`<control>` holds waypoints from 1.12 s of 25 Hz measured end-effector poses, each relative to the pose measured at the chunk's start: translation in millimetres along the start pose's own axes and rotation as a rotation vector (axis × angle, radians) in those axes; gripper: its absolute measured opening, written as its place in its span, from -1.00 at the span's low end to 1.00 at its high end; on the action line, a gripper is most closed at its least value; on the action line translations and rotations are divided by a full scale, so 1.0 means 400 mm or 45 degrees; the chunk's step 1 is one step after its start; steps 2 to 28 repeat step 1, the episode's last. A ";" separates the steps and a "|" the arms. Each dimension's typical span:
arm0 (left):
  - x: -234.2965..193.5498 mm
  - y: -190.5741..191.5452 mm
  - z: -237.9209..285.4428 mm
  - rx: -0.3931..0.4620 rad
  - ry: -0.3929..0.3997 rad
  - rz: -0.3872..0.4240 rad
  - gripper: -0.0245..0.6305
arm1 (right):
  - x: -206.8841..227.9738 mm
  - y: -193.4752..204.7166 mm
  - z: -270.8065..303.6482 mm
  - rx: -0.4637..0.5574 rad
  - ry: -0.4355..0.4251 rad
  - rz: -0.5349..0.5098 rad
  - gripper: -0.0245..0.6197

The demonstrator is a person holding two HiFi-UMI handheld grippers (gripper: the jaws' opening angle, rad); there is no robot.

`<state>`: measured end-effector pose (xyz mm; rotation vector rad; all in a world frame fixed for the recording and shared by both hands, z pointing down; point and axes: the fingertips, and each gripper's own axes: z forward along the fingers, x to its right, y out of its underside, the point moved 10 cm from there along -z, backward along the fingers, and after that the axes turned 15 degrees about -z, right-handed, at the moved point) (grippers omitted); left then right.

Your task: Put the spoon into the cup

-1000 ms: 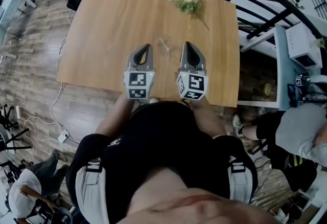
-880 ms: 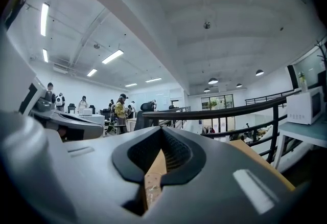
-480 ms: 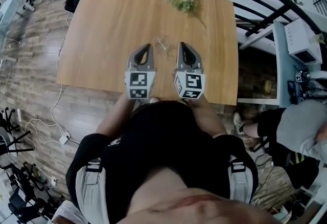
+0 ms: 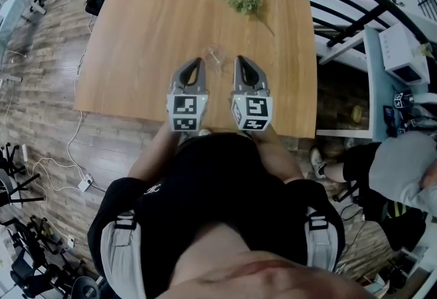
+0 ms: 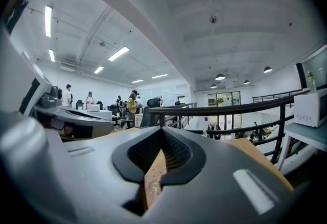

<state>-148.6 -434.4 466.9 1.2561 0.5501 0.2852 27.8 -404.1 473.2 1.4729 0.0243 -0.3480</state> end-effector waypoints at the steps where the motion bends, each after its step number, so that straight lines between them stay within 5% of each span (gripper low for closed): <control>1: 0.001 0.002 -0.002 -0.001 0.001 -0.001 -0.89 | -0.001 0.002 -0.002 -0.003 -0.004 -0.001 -0.93; 28: 0.001 0.002 -0.002 -0.001 0.001 -0.001 -0.89 | -0.001 0.002 -0.002 -0.003 -0.004 -0.001 -0.93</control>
